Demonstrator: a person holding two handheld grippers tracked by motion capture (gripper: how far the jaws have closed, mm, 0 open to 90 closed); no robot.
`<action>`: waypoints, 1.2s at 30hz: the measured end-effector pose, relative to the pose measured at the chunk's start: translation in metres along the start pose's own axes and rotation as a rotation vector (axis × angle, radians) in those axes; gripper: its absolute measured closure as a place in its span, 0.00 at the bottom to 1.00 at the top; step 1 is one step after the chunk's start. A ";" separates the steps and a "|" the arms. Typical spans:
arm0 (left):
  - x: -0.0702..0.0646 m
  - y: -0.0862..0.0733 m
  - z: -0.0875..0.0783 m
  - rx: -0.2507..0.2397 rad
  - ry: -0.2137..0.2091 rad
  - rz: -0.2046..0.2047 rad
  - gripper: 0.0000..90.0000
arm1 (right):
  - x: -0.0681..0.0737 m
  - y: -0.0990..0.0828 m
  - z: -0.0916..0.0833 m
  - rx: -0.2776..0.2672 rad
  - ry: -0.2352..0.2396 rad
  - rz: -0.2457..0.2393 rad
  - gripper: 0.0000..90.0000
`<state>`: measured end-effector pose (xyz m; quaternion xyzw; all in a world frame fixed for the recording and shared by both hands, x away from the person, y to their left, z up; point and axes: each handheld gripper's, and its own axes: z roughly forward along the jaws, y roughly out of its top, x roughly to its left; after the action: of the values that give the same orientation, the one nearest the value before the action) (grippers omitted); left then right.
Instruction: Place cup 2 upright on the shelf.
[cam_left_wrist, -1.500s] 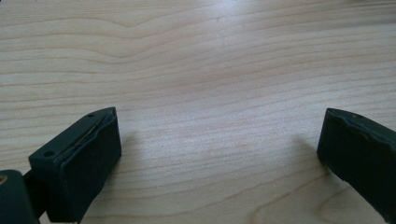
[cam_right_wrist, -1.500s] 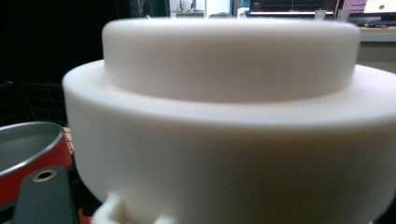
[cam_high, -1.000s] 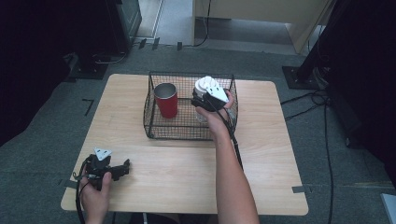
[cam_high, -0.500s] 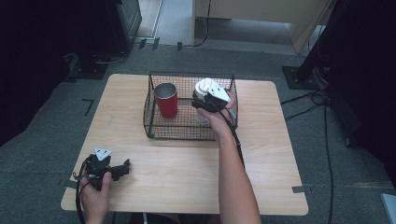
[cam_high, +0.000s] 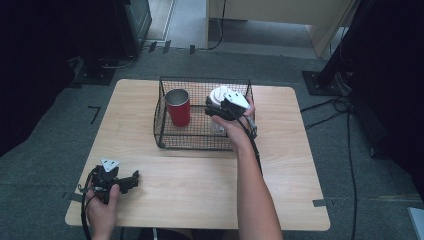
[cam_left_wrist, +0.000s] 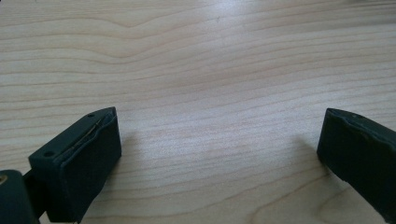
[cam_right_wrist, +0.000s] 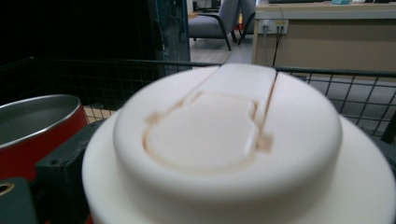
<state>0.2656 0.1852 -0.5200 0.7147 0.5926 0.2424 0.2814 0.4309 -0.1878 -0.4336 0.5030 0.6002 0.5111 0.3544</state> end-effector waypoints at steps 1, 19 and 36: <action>0.000 0.000 0.000 -0.001 0.000 -0.002 0.00 | -0.001 0.001 -0.001 -0.003 -0.003 0.002 0.03; 0.000 0.000 0.000 -0.001 0.000 -0.002 0.00 | 0.002 0.019 -0.014 -0.048 -0.010 -0.005 0.03; 0.000 0.000 0.000 0.001 0.001 0.001 0.00 | 0.005 0.044 -0.032 -0.099 -0.024 0.002 0.06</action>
<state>0.2658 0.1851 -0.5200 0.7149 0.5926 0.2426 0.2808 0.4104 -0.1926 -0.3832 0.4916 0.5692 0.5345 0.3855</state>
